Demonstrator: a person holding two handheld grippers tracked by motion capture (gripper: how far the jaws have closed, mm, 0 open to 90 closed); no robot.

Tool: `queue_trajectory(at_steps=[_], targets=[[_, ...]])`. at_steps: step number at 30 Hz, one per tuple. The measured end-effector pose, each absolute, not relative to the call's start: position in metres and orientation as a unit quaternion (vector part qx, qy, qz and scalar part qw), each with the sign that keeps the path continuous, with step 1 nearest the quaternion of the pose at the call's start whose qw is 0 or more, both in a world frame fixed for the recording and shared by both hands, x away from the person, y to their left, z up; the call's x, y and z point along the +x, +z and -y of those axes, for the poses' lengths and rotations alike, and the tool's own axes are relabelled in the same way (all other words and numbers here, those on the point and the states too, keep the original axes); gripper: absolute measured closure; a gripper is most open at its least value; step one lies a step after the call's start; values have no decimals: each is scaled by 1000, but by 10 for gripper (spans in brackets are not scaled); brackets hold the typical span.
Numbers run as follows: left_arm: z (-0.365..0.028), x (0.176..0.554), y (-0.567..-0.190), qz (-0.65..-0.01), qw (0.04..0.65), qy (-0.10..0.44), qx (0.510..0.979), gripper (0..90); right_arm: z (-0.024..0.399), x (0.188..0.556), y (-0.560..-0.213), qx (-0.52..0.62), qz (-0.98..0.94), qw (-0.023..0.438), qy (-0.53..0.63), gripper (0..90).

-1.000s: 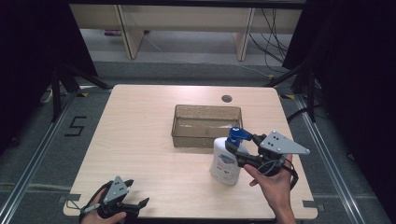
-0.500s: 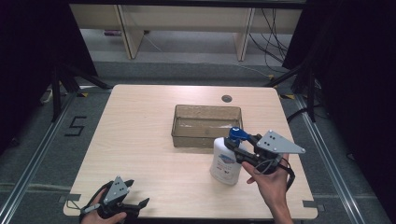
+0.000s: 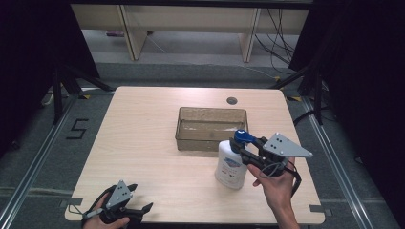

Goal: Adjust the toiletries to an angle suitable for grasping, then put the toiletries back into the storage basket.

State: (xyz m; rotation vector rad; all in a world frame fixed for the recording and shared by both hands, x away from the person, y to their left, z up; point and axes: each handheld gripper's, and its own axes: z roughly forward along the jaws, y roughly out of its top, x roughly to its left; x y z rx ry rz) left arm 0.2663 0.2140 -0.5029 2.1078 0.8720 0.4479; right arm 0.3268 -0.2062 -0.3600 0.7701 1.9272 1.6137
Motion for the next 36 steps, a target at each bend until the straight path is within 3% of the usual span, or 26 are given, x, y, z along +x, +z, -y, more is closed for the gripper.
queue_trajectory(at_steps=[15, 21, 25, 30, 36], targets=[[-207, 269, -504, -357, 414, 159, 822, 148, 206, 324, -360, 288, -712, 246, 591, 631], [-208, 269, -503, -347, 405, 163, 830, 148, 206, 326, -358, 272, -714, 268, 586, 632], [-209, 269, -503, -355, 414, 161, 823, 148, 203, 325, -357, 282, -717, 251, 586, 635], [-206, 268, -503, -349, 419, 162, 822, 148, 203, 328, -355, 272, -718, 266, 582, 656], [-210, 269, -502, -341, 401, 169, 833, 148, 207, 328, -350, 282, -713, 269, 582, 658]])
